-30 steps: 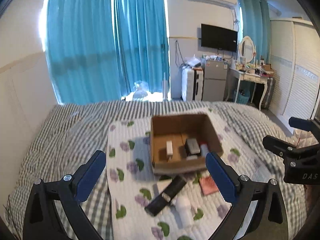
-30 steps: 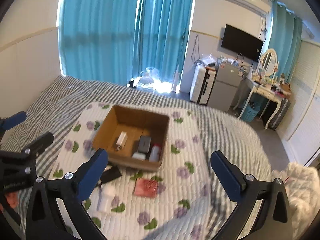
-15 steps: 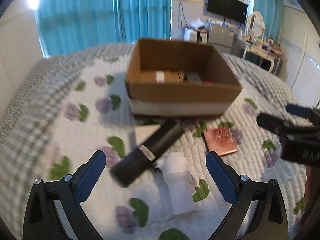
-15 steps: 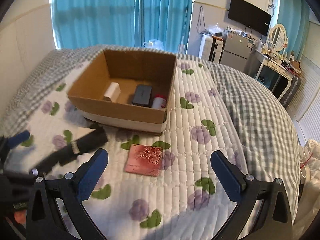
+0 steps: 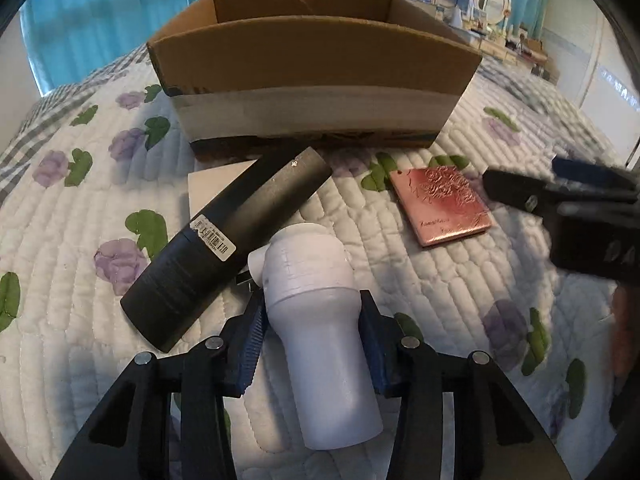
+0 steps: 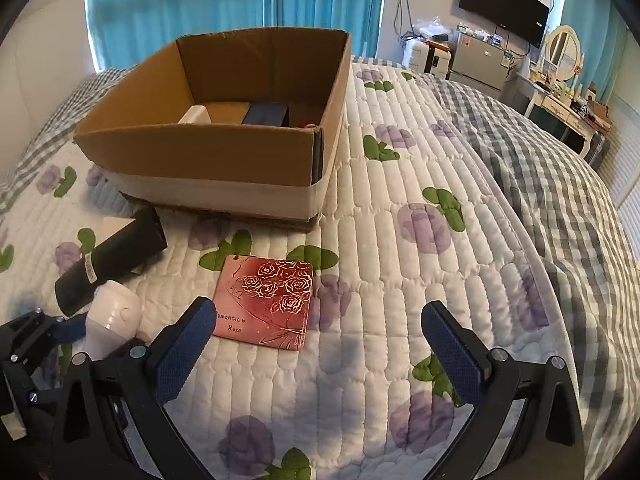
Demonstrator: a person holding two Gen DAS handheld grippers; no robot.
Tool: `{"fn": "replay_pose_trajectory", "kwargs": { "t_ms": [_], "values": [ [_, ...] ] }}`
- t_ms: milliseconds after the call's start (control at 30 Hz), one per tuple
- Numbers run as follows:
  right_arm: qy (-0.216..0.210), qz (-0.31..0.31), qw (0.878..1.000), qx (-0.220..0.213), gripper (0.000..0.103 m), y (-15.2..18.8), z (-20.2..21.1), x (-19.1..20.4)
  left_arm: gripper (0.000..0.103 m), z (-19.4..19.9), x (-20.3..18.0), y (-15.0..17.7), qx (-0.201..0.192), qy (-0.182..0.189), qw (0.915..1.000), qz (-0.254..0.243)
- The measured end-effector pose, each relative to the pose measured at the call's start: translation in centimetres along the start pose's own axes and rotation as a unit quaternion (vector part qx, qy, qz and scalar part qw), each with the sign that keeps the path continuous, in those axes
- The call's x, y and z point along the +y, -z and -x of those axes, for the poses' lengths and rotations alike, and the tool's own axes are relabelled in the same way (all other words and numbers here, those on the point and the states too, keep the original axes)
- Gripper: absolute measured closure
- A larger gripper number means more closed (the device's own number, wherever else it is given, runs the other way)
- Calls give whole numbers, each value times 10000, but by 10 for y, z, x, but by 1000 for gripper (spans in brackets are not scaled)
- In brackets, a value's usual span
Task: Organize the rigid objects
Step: 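Grasp the white spray bottle with the left tool while the right tool grasps the pink rose card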
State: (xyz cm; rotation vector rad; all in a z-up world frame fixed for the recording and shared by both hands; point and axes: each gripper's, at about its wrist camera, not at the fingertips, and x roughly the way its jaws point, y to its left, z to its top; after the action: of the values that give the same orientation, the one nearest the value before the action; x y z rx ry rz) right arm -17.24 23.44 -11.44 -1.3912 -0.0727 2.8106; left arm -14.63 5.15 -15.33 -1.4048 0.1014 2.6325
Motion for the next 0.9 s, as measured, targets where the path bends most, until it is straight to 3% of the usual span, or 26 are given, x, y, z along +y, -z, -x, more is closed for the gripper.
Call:
{"fn": "replay_pose_trajectory", "kwargs": {
  "t_ms": [233, 300, 467, 567, 700, 833, 867, 900],
  "values": [
    [-87, -10, 9999, 112, 1, -1, -11, 5, 58, 43, 9, -8, -501, 122, 9985, 167],
    [-185, 39, 9996, 208, 12, -5, -20, 9, 58, 50, 8, -18, -610, -35, 9981, 113],
    [-345, 47, 9970, 688, 26, -10, -54, 17, 58, 56, 23, -42, -755, -325, 9966, 65],
    [-473, 15, 9945, 934, 26, -10, -70, 18, 58, 50, 36, -44, -798, -645, 9947, 111],
    [-650, -169, 9911, 1146, 25, -12, -85, 14, 58, 41, 55, -41, -673, -565, 9950, 478],
    [-557, 20, 9932, 1023, 27, -11, -81, 24, 58, 44, 57, -37, -698, -528, 9948, 527],
    [-592, 140, 9932, 989, 39, -10, -77, 30, 58, 44, 57, -36, -704, -522, 9948, 514],
    [-573, 222, 9937, 942, 41, -10, -74, 35, 58, 43, 57, -35, -704, -529, 9949, 497]
  ]
}}
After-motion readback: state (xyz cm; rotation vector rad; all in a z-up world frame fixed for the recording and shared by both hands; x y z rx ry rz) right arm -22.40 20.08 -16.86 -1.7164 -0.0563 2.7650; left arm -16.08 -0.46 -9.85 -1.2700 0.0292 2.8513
